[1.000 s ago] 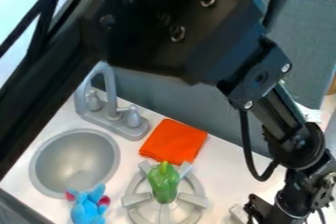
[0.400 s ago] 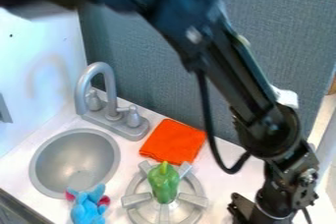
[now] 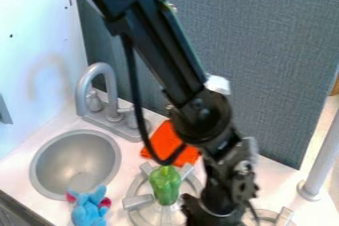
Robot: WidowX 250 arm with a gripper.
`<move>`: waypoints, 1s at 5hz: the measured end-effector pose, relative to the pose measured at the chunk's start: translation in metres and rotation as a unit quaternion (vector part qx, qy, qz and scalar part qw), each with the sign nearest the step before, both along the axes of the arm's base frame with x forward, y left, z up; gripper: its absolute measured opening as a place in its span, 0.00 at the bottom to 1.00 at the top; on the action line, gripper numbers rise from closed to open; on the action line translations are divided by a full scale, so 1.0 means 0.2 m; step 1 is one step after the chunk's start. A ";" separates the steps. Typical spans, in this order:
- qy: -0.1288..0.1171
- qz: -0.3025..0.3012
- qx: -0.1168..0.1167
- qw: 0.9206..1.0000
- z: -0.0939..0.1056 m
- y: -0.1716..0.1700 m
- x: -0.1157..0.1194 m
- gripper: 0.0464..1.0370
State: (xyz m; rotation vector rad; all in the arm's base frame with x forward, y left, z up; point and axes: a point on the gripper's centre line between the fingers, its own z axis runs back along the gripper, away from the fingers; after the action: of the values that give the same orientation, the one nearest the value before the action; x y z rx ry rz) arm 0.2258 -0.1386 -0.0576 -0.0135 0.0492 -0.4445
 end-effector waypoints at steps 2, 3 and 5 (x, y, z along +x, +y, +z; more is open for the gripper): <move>0.015 -0.005 -0.031 0.999 -0.12 0.12 0.08 0.56; 0.037 -0.020 -0.016 0.999 -0.22 0.13 0.10 0.56; 0.073 -0.023 -0.022 0.997 -0.30 0.12 0.10 0.92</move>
State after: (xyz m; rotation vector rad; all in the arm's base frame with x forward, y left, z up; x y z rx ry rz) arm 0.2455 -0.1142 -0.1180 -0.0890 0.1837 -0.4903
